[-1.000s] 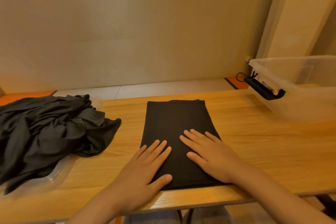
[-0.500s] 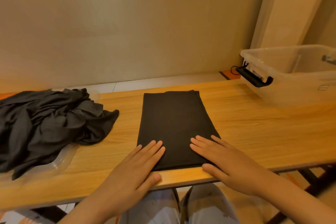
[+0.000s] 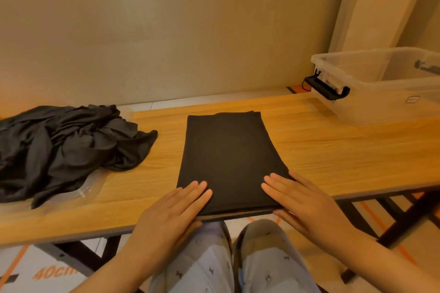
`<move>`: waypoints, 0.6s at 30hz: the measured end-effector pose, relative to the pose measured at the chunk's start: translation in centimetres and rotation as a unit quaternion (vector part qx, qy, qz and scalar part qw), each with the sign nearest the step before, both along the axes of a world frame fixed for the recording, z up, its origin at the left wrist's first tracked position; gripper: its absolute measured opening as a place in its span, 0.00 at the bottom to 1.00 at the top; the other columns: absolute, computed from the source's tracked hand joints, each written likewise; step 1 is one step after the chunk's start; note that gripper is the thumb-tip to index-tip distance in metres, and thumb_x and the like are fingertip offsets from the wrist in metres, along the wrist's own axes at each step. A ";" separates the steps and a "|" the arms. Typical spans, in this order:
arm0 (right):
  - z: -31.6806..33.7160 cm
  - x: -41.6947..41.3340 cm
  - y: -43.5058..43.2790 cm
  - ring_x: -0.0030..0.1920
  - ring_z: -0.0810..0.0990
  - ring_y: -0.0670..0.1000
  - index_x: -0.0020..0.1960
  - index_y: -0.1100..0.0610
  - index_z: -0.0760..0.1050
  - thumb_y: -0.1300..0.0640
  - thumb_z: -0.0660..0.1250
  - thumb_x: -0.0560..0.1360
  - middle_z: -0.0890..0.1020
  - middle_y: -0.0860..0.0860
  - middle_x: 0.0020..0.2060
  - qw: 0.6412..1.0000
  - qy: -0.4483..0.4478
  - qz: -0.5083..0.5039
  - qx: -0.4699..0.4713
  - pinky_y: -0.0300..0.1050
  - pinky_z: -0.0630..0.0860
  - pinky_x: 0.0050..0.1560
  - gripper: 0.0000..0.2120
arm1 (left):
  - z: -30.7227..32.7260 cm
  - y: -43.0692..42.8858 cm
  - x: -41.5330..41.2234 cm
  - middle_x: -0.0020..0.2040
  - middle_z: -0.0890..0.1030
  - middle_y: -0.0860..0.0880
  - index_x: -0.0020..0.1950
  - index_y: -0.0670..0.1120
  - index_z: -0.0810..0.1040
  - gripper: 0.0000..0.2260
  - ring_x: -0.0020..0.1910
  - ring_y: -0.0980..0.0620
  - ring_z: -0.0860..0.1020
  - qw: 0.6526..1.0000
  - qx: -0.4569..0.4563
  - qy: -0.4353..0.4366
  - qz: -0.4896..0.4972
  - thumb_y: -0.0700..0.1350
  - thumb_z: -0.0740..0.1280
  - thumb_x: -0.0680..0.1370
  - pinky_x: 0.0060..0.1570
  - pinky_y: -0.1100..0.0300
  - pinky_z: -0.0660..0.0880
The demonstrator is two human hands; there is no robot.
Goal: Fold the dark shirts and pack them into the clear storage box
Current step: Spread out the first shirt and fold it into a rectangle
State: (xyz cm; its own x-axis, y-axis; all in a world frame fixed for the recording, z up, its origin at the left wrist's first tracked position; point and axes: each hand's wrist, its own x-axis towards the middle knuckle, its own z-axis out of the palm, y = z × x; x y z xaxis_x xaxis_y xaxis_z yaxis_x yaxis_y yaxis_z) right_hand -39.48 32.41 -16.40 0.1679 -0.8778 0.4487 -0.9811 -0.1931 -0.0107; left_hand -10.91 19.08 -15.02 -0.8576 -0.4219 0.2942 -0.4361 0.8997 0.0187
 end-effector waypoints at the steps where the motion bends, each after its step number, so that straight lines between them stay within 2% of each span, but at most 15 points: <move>1: -0.2 -0.1 0.4 0.68 0.72 0.48 0.69 0.55 0.72 0.52 0.56 0.80 0.76 0.51 0.66 0.999 0.006 0.018 -0.030 0.49 0.63 0.70 0.20 | -0.3 0.5 0.2 0.71 0.72 0.50 0.71 0.48 0.72 0.20 0.68 0.52 0.72 0.999 -0.022 0.032 -0.021 0.50 0.51 0.83 0.67 0.56 0.64; 4: 0.1 -0.5 1.2 0.65 0.75 0.48 0.66 0.57 0.75 0.58 0.55 0.81 0.79 0.51 0.62 0.996 0.011 0.056 -0.074 0.50 0.68 0.67 0.17 | -0.4 1.4 0.7 0.63 0.79 0.48 0.64 0.44 0.79 0.22 0.61 0.51 0.78 0.990 -0.096 0.088 -0.051 0.45 0.46 0.85 0.61 0.56 0.70; 7: 1.8 -0.5 1.2 0.60 0.77 0.44 0.66 0.55 0.74 0.54 0.58 0.78 0.81 0.48 0.58 0.997 -0.020 0.062 -0.033 0.41 0.70 0.64 0.18 | 0.8 1.1 1.0 0.57 0.83 0.51 0.64 0.47 0.79 0.21 0.53 0.56 0.82 0.995 -0.026 0.085 -0.043 0.51 0.49 0.85 0.49 0.65 0.76; 10: 3.3 -0.2 0.9 0.53 0.81 0.42 0.69 0.46 0.67 0.44 0.49 0.82 0.82 0.42 0.54 0.998 -0.041 0.036 0.034 0.34 0.76 0.52 0.19 | 2.5 0.2 1.4 0.53 0.83 0.59 0.68 0.54 0.72 0.21 0.46 0.63 0.81 0.998 0.032 0.037 -0.037 0.56 0.46 0.84 0.41 0.72 0.72; 12: 4.4 -0.2 0.7 0.53 0.79 0.37 0.71 0.38 0.63 0.36 0.44 0.80 0.81 0.37 0.56 0.991 -0.117 0.034 0.055 0.33 0.77 0.49 0.22 | 3.7 -0.4 1.6 0.54 0.82 0.62 0.68 0.57 0.70 0.19 0.47 0.65 0.80 0.997 0.050 0.045 -0.038 0.58 0.46 0.84 0.40 0.74 0.72; 14: 5.7 -0.4 0.0 0.54 0.78 0.35 0.67 0.31 0.64 0.30 0.46 0.76 0.80 0.33 0.55 0.975 -0.213 0.043 0.047 0.33 0.76 0.50 0.22 | 5.0 -1.1 1.5 0.54 0.81 0.63 0.67 0.59 0.71 0.17 0.49 0.66 0.79 0.991 0.070 0.099 -0.050 0.59 0.50 0.83 0.43 0.75 0.73; 16: 7.1 -0.5 -1.1 0.54 0.77 0.33 0.63 0.31 0.68 0.27 0.50 0.73 0.78 0.30 0.54 0.953 -0.298 0.043 0.018 0.29 0.73 0.52 0.22 | 6.3 -1.9 1.0 0.53 0.79 0.65 0.65 0.59 0.72 0.17 0.51 0.69 0.77 0.982 0.080 0.162 -0.058 0.60 0.52 0.82 0.47 0.75 0.73; 18: 8.6 -0.4 -2.5 0.53 0.77 0.34 0.58 0.33 0.73 0.32 0.56 0.73 0.79 0.29 0.50 0.937 -0.348 0.038 -0.001 0.27 0.72 0.50 0.17 | 7.4 -3.0 0.2 0.52 0.77 0.71 0.64 0.59 0.73 0.17 0.52 0.72 0.76 0.970 0.091 0.217 -0.058 0.61 0.54 0.80 0.49 0.76 0.73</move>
